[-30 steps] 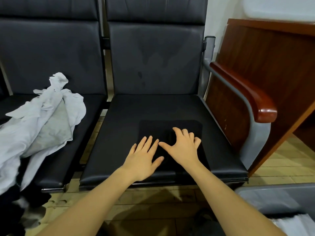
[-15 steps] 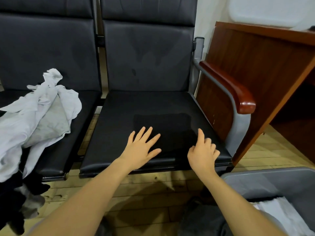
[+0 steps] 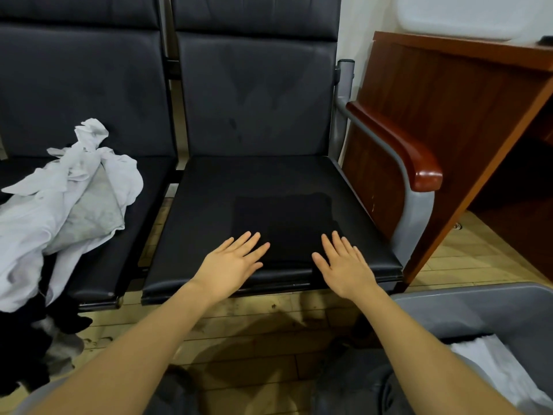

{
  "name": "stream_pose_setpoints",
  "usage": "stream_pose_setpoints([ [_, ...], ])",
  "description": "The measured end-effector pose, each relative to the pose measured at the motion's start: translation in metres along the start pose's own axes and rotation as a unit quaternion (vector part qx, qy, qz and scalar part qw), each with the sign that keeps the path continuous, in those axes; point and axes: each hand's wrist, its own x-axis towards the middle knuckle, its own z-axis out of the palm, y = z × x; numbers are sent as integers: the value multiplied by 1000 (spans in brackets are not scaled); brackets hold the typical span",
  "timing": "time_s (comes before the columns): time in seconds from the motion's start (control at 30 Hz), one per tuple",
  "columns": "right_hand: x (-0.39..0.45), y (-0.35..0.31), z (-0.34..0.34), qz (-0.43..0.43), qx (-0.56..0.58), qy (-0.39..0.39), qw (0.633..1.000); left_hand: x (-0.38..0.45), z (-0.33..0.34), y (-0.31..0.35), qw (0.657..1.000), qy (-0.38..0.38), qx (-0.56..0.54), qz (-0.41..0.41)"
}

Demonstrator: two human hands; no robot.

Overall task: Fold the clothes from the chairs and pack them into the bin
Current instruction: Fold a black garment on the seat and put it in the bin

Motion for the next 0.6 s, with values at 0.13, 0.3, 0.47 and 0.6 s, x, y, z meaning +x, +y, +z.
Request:
stream_pose_setpoints([
  [0.13, -5, -1, -10, 15, -10, 31, 999, -9, -9, -4, 998, -19, -55, -13],
  [0.3, -7, -15, -25, -15, -51, 123, 991, -3, -30, 7, 995, 40, -84, -42],
  [0.47, 8, -11, -34, -4, 60, 189, 980, 18, -37, 11, 959, 101, -201, -170],
  [0.6, 33, 0, -27, 78, 50, 177, 980, 41, -29, 5, 922, 82, -203, -321],
])
